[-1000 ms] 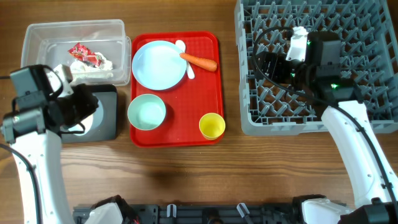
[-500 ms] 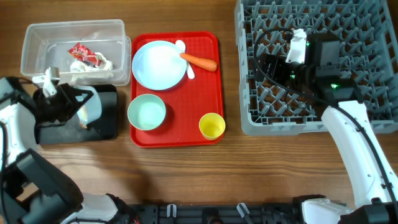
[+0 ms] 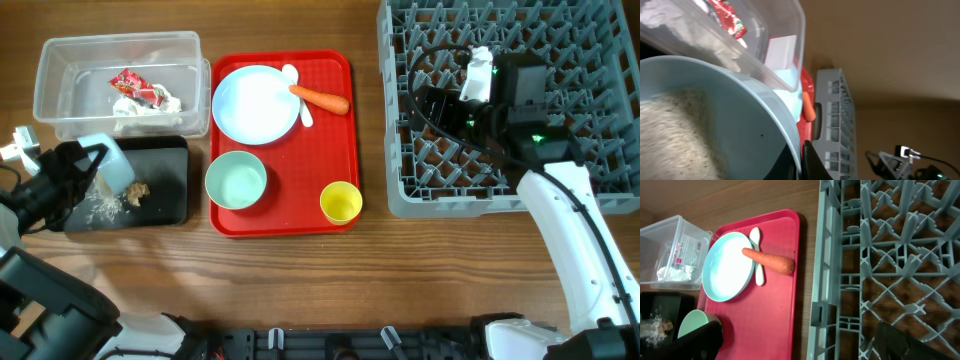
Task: Sort waste into correct bins and load items into the dishwasher rack
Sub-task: 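Carry the rice bowl left and pour the rice onto the black tray, then return the empty blue bowl to the red tray with the left gripper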
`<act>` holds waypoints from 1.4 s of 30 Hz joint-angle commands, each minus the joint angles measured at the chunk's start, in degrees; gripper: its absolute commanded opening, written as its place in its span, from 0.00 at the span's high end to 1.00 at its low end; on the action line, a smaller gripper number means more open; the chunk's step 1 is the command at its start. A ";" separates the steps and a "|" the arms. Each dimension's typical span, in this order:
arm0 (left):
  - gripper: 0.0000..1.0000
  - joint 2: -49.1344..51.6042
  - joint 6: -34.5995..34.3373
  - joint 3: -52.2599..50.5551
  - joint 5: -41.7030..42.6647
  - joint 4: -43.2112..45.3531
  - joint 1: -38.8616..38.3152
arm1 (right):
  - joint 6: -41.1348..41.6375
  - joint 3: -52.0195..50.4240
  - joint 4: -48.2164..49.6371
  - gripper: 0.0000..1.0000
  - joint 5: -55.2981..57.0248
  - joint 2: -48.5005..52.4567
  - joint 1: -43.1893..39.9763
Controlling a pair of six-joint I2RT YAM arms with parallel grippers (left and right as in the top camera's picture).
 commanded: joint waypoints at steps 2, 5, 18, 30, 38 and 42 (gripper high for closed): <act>0.96 2.12 0.15 -0.33 11.50 -0.02 0.31 | 0.24 1.11 -0.85 0.00 0.57 -0.52 -0.09; 0.96 2.84 -0.42 -0.33 15.04 -0.04 0.31 | 0.20 1.11 -1.62 0.00 0.61 -0.52 -0.09; 0.96 2.93 -3.85 -0.33 20.11 -3.34 0.33 | 0.22 1.11 -1.73 0.01 0.59 -0.52 -0.09; 0.96 2.93 -3.87 -0.33 19.96 -5.53 5.62 | 0.26 1.11 -1.70 0.01 0.59 -0.52 -0.09; 0.96 2.91 -3.19 -0.33 19.19 -14.08 6.29 | 0.26 1.11 -1.70 0.00 0.57 -0.52 -0.09; 0.96 2.91 -3.15 -0.31 18.91 -13.77 5.68 | 0.26 1.11 -1.70 0.00 0.59 -0.52 -0.09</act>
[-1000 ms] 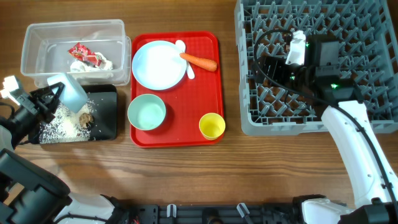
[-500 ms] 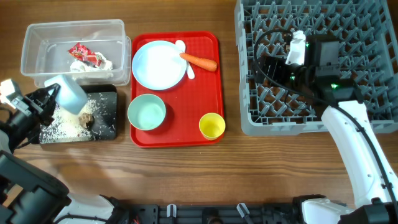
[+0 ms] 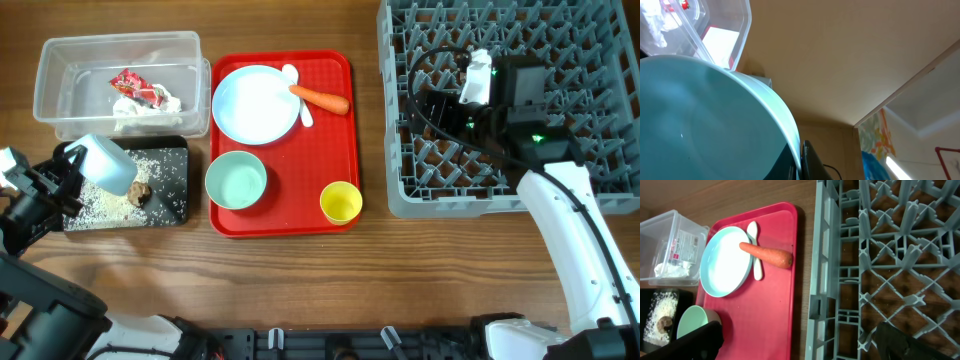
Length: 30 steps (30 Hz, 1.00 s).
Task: Sort waste into correct bins and load items into the dishwasher rack
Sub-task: 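Return the empty blue bowl to the red tray with the left gripper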
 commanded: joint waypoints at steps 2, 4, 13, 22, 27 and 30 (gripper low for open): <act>0.96 0.13 1.62 -0.20 0.76 0.20 -0.90 | 0.24 1.11 -0.04 0.01 0.59 -0.52 -0.09; 0.96 -1.27 3.45 -0.17 1.29 0.20 -2.78 | 0.20 1.11 -0.02 0.00 0.61 -0.52 -0.09; 0.96 -8.02 -6.51 3.04 -11.32 26.40 -38.75 | 0.20 1.11 -0.44 0.00 0.61 -0.42 -0.09; 0.96 -7.56 -17.53 3.02 -72.89 41.99 -74.79 | -0.02 1.11 -1.14 0.00 0.81 -0.42 -0.09; 0.96 -4.42 -12.13 2.97 -93.20 38.60 -88.46 | -0.07 1.09 -1.38 0.00 0.83 -0.39 -0.09; 0.96 -2.23 -13.97 2.97 -94.03 35.74 -90.36 | -0.85 1.09 -1.66 0.01 0.81 -0.39 -0.09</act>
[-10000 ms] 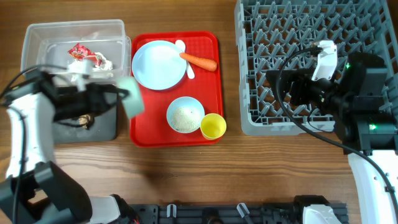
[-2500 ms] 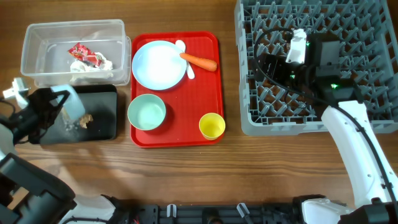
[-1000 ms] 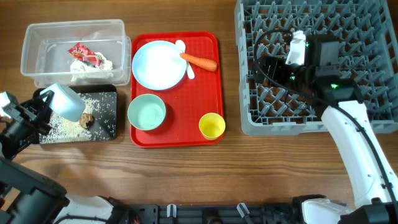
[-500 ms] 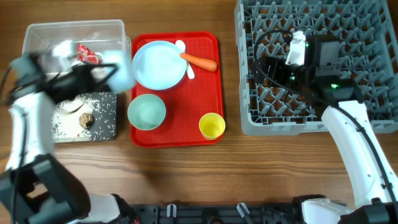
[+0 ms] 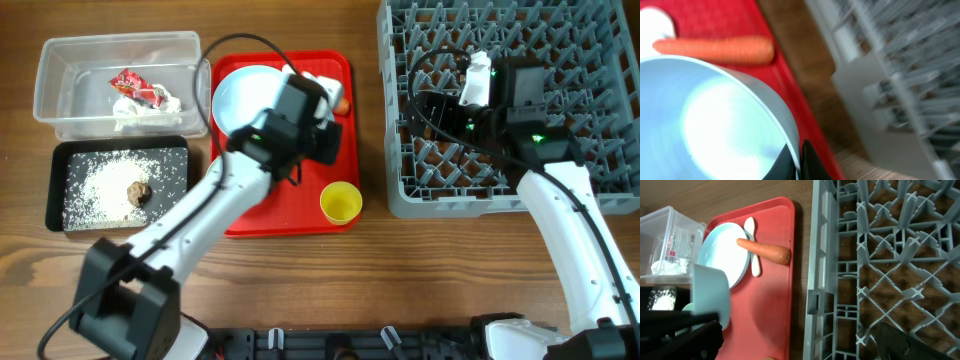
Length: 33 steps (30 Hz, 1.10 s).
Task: Sort waste into correct bins and load items into the dishwasher rack
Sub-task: 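Return the empty blue bowl to the red tray with the left gripper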
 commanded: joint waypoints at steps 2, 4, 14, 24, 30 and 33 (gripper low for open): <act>0.96 3.98 -0.28 0.35 -9.66 -3.80 -1.29 | -1.38 1.05 -0.35 0.00 0.57 -0.39 -0.09; 0.96 5.27 -0.48 0.35 -9.53 -4.66 -1.29 | -1.36 1.05 -0.39 0.00 0.57 -0.39 -0.09; 0.62 6.47 -0.46 0.35 -5.09 -4.68 -1.31 | -1.42 1.05 -0.92 0.01 0.59 -0.39 -0.09; 0.30 6.34 -4.35 6.75 1.62 -13.25 0.37 | -1.44 1.05 -0.92 0.00 0.59 -0.39 -0.09; 0.22 6.43 -4.11 18.27 1.49 -20.96 0.94 | -1.42 1.05 -0.94 0.00 0.57 -0.39 -0.09; 0.22 7.21 -6.21 21.66 0.68 -21.22 3.23 | -1.29 1.05 -0.94 0.00 0.55 -0.39 -0.09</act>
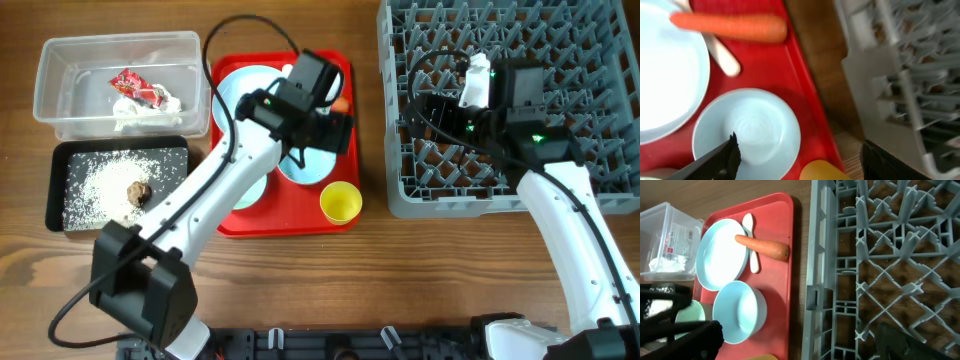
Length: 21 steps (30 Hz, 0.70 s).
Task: Sort waste into correct bins and load items into the dishwasher rack
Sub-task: 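Return the empty blue bowl to the red tray with the left gripper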
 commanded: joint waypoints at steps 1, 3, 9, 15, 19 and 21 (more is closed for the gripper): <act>0.22 2.14 -3.50 5.66 0.09 0.57 4.37 | -1.03 1.05 0.02 0.00 0.55 -0.39 -0.09; 0.22 5.70 -3.67 9.94 0.13 1.01 7.61 | -1.03 1.05 0.07 0.01 0.55 -0.39 -0.09; 0.22 23.96 -3.65 28.04 2.45 0.17 10.93 | -1.01 1.05 -0.04 0.00 0.55 -0.39 -0.09; 0.20 30.73 -9.33 31.71 -1.27 -3.43 8.66 | -1.03 1.05 -0.17 0.00 0.57 -0.39 -0.09; 0.20 32.92 -7.06 31.71 -0.79 -3.65 8.15 | -1.20 1.05 0.00 0.01 0.81 -0.17 -0.09; 0.19 33.57 -0.74 31.71 -0.81 -3.48 7.43 | -1.25 1.05 -0.02 0.00 1.05 -0.17 -0.09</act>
